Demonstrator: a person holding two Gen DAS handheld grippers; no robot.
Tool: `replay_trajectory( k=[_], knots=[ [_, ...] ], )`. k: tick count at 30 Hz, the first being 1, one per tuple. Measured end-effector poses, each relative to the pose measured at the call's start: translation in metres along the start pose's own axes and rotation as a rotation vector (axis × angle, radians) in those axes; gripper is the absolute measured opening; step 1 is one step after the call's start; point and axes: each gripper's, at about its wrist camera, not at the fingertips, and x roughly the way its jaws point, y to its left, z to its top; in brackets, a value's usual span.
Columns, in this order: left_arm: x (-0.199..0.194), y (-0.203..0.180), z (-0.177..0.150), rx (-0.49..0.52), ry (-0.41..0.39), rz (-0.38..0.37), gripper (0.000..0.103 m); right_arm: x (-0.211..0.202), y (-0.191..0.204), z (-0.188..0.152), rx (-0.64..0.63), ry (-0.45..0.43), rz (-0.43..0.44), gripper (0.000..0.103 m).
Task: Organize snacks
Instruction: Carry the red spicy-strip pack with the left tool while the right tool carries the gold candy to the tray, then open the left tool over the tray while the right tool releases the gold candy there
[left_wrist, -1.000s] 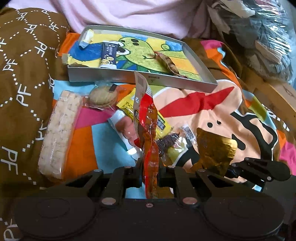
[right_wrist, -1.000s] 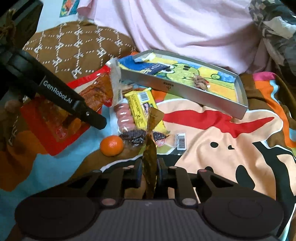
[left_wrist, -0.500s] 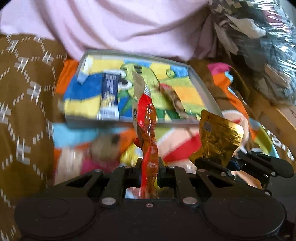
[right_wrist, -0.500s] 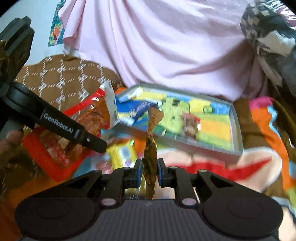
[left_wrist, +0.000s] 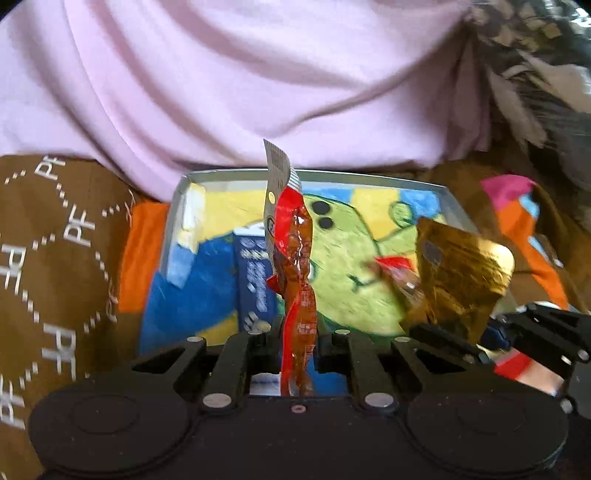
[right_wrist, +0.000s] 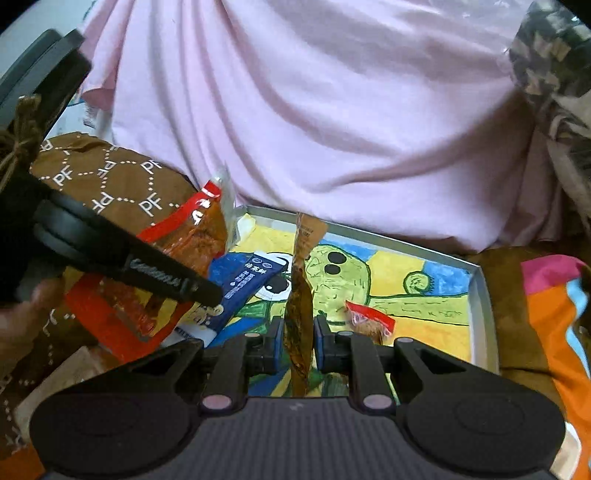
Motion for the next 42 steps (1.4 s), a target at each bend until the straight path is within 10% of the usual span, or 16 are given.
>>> replay_trajectory(
  k=[18, 29, 42],
  knots=[
    [0.053, 0.005, 0.025, -0.049, 0.094, 0.073, 0.024, 0.044, -0.03, 0.008, 0.13, 0.059, -0.038, 0.024],
    [0.039, 0.0, 0.028, -0.064, 0.039, 0.071, 0.075, 0.029, -0.048, 0.007, 0.168, -0.007, -0.121, 0.08],
    [-0.02, -0.007, 0.015, -0.038, -0.106, 0.152, 0.102, -0.025, -0.047, 0.009, 0.177, -0.121, -0.151, 0.103]
  ],
)
